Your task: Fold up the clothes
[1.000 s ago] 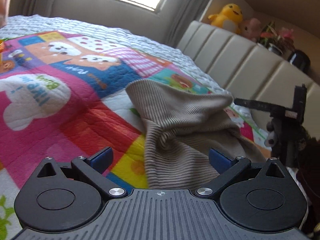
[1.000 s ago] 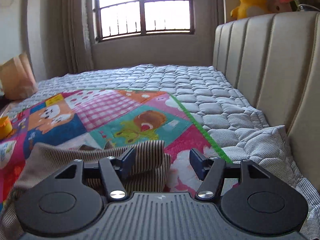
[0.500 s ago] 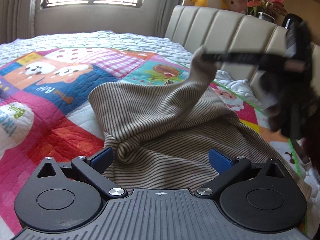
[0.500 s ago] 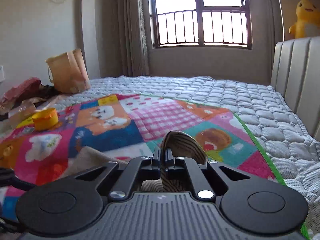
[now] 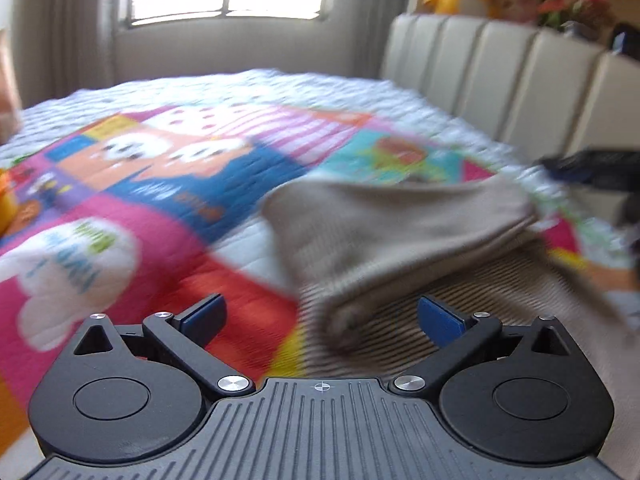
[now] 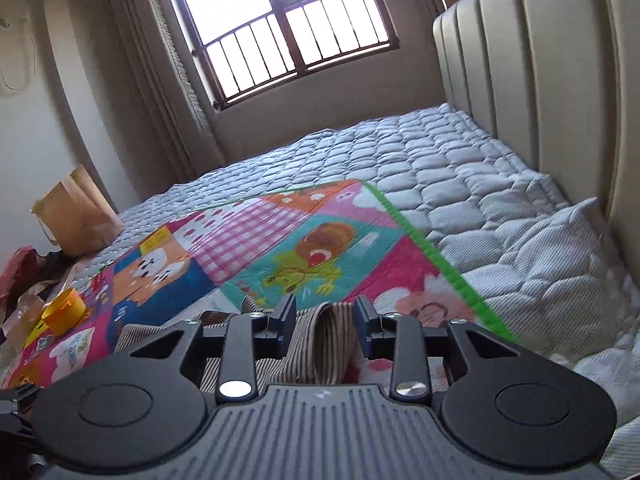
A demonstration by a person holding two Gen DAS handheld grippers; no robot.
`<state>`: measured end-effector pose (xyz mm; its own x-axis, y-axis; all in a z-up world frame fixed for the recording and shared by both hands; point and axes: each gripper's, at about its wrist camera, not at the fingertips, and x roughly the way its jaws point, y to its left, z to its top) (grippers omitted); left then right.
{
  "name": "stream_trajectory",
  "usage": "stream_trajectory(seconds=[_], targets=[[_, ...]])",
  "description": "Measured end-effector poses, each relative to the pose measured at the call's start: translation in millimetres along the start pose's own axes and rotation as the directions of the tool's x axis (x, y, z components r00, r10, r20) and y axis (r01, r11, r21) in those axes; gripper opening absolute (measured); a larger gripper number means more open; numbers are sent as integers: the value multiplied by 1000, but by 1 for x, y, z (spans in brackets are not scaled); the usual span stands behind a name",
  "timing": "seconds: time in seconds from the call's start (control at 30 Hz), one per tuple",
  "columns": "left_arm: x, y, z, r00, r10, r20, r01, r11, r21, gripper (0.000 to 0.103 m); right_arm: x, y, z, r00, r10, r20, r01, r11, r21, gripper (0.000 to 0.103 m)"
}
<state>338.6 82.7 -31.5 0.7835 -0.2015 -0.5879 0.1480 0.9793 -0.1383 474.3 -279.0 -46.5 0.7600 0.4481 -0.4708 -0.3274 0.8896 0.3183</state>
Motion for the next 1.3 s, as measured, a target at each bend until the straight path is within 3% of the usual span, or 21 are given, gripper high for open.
stream_trajectory(seconds=[0.1, 0.17, 0.2, 0.27, 0.3, 0.37, 0.47, 0.57, 0.77, 0.87, 0.97, 1.07, 1.17, 1.3], targets=[[-1, -24, 16, 984, -160, 76, 160, 987, 13, 103, 3, 30, -7, 999, 9, 54, -4, 995, -99, 34], [4, -34, 24, 972, -196, 127, 196, 980, 14, 103, 1, 51, -7, 996, 61, 70, -50, 987, -153, 34], [11, -38, 25, 971, -200, 133, 202, 979, -2, 103, 5, 57, -6, 996, 77, 35, -72, 987, -141, 34], [37, -29, 21, 981, -180, 70, 185, 979, -88, 103, 22, 60, -10, 995, 73, -66, -79, 992, -97, 34], [50, -24, 18, 985, -171, 38, 174, 976, -131, 103, 33, 53, -19, 993, 35, -111, -46, 994, -95, 34], [65, -11, 3, 979, -202, 16, 202, 969, -144, 103, 55, 38, -42, 980, -47, -192, 27, 994, -104, 24], [62, -10, -10, 974, -216, 62, 221, 970, -97, 103, 50, 36, -43, 985, -31, -170, 17, 996, -82, 24], [59, -8, -11, 972, -225, 71, 231, 967, -103, 103, 43, 64, -21, 994, -39, -101, 19, 983, -184, 25], [55, -3, -14, 966, -241, 89, 251, 961, -116, 103, 110, 101, 10, 990, -53, -132, 19, 969, -248, 26], [52, 0, -16, 961, -255, 102, 267, 956, -124, 103, 159, 101, 4, 970, -132, -204, 72, 958, -276, 26], [43, 8, -17, 950, -272, 153, 296, 942, -159, 103, 175, 93, -9, 968, -144, -207, 85, 959, -271, 24], [20, 19, -14, 938, -241, 249, 293, 935, -199, 103, 143, 96, -9, 985, -101, -139, 61, 962, -265, 7], [-3, 32, -8, 944, -151, 292, 227, 942, -248, 103, 108, 100, -8, 997, -53, -65, 34, 965, -260, 5], [-42, 46, -14, 954, -99, 284, 189, 933, -307, 103, 22, 104, -7, 998, 55, 29, -47, 978, -203, 4]])
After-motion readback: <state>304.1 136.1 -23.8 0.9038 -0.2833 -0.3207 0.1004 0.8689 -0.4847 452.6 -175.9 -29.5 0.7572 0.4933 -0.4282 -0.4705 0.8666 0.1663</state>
